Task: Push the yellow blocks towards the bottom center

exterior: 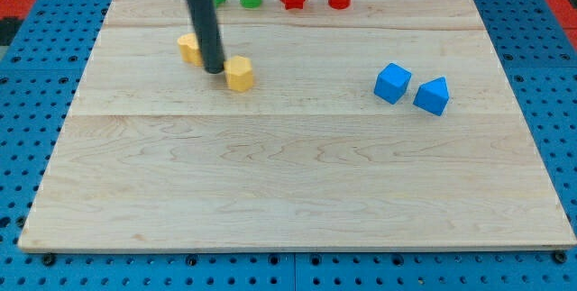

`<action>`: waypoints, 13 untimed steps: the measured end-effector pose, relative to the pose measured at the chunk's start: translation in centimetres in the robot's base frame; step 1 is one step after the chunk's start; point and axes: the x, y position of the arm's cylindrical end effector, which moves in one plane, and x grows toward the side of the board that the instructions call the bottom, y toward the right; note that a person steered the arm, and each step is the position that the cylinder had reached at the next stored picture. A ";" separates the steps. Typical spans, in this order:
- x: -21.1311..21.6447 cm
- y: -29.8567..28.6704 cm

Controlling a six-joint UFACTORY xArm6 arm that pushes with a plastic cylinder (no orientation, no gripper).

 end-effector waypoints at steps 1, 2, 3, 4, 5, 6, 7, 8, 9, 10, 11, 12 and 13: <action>3.5 3.3; 1.5 3.3; 0.2 7.4; 4.5 9.4; 11.6 7.7; 9.5 10.2; 5.3 10.0; 5.0 4.6; 10.9 3.6; 15.6 3.8; 14.8 -0.1; 17.4 -2.3; 18.3 4.5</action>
